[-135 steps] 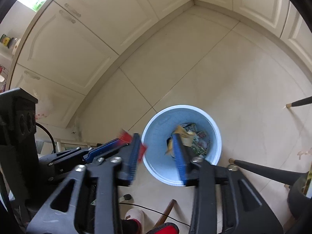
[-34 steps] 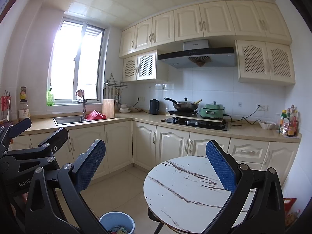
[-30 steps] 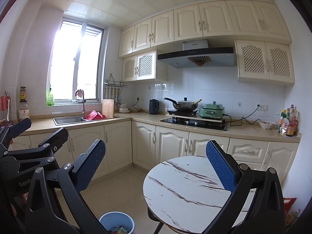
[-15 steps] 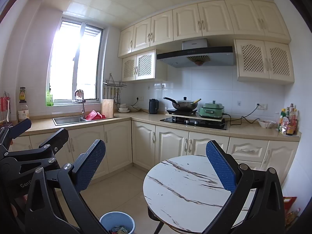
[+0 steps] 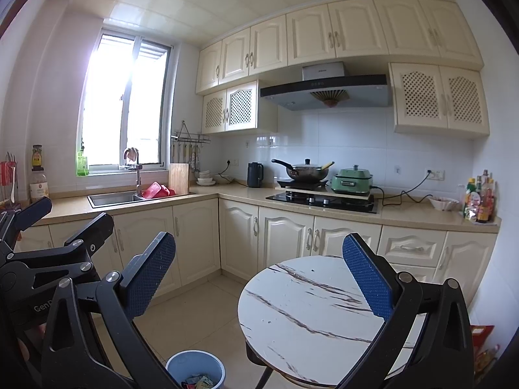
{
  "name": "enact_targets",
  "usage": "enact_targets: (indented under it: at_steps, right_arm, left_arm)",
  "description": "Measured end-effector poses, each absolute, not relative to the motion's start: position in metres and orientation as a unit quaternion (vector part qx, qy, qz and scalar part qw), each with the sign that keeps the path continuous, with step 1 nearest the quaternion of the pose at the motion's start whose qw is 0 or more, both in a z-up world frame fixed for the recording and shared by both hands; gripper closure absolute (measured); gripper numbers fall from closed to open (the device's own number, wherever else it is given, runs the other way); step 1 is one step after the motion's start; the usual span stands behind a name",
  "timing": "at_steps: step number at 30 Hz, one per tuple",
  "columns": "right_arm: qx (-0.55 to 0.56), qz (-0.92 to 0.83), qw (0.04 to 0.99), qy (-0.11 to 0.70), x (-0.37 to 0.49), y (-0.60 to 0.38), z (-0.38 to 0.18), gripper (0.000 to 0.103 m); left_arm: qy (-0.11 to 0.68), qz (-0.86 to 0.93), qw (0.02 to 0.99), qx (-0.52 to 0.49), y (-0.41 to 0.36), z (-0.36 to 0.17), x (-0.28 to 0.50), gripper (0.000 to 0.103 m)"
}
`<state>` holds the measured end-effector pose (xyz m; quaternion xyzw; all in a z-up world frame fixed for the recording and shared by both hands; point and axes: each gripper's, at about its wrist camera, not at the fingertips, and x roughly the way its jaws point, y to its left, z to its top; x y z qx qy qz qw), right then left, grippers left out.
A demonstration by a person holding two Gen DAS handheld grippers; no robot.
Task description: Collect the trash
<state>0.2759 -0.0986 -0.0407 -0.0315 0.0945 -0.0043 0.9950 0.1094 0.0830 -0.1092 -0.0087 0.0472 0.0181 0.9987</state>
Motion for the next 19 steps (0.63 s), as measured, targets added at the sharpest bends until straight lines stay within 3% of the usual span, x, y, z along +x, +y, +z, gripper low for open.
enact_targets:
  at_steps: [19]
  right_arm:
    - [-0.030, -0.008, 0.995, 0.096, 0.277, -0.097, -0.044, 0.000]
  left_arm:
    - [0.048, 0.017, 0.999, -0.003, 0.090, -0.104, 0.125, 0.001]
